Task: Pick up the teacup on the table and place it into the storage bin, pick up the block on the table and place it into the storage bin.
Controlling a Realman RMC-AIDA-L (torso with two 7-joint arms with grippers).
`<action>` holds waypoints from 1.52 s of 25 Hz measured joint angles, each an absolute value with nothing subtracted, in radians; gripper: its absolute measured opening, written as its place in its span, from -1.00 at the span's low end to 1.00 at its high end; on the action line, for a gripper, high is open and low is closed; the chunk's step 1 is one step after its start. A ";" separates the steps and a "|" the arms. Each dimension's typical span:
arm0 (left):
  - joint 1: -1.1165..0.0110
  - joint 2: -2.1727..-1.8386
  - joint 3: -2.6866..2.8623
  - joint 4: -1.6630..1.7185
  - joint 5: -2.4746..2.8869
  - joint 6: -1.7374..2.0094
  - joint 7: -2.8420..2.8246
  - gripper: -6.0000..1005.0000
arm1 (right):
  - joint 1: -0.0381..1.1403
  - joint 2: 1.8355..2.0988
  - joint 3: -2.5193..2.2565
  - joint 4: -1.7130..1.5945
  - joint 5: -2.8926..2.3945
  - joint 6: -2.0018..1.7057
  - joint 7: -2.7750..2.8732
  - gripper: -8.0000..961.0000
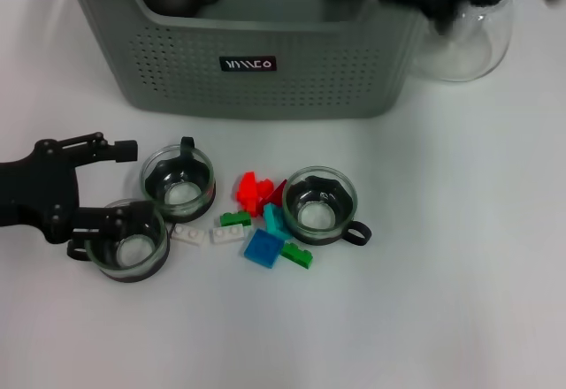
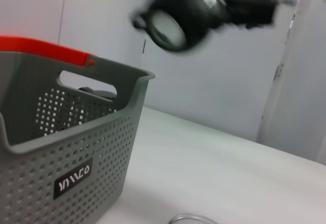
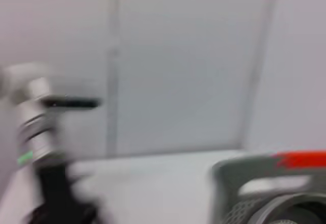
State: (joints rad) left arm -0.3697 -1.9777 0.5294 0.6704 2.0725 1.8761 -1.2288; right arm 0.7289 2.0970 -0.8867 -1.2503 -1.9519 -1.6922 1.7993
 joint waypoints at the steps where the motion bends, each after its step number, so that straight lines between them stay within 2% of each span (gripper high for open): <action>1: -0.372 -1.978 0.529 0.670 2.072 1.876 -1.229 0.79 | 0.743 2.098 -0.915 -1.248 -1.946 -1.616 1.837 -0.87; 5: -0.382 -1.982 0.533 0.670 2.072 1.875 -1.234 0.79 | 0.830 2.096 -1.073 -1.209 -2.024 -1.268 2.074 -0.87; 9: -0.382 -1.992 0.533 0.670 2.072 1.875 -1.235 0.79 | 1.013 2.093 -1.159 -1.046 -2.287 -1.044 2.324 -0.87; 13: -0.380 -1.999 0.530 0.670 2.072 1.876 -1.236 0.79 | 1.226 2.091 -1.153 -0.733 -2.556 -0.899 2.496 -0.87; 16: -0.377 -2.004 0.529 0.670 2.072 1.876 -1.237 0.79 | 1.310 2.094 -1.153 -0.555 -2.659 -0.784 2.537 -0.87; 24: -0.371 -2.008 0.528 0.645 2.072 1.859 -1.234 0.78 | 1.305 2.100 -1.163 -0.408 -2.644 -0.699 2.508 -0.87; 38: -0.376 -2.008 0.531 0.640 2.072 1.848 -1.236 0.78 | 1.274 2.099 -1.164 -0.399 -2.642 -0.727 2.511 -0.83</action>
State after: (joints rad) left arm -0.3758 -2.0080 0.5312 0.6396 2.0724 1.8484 -1.2361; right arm 1.2740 2.0993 -1.1642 -0.3992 -2.6417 -0.7266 2.5113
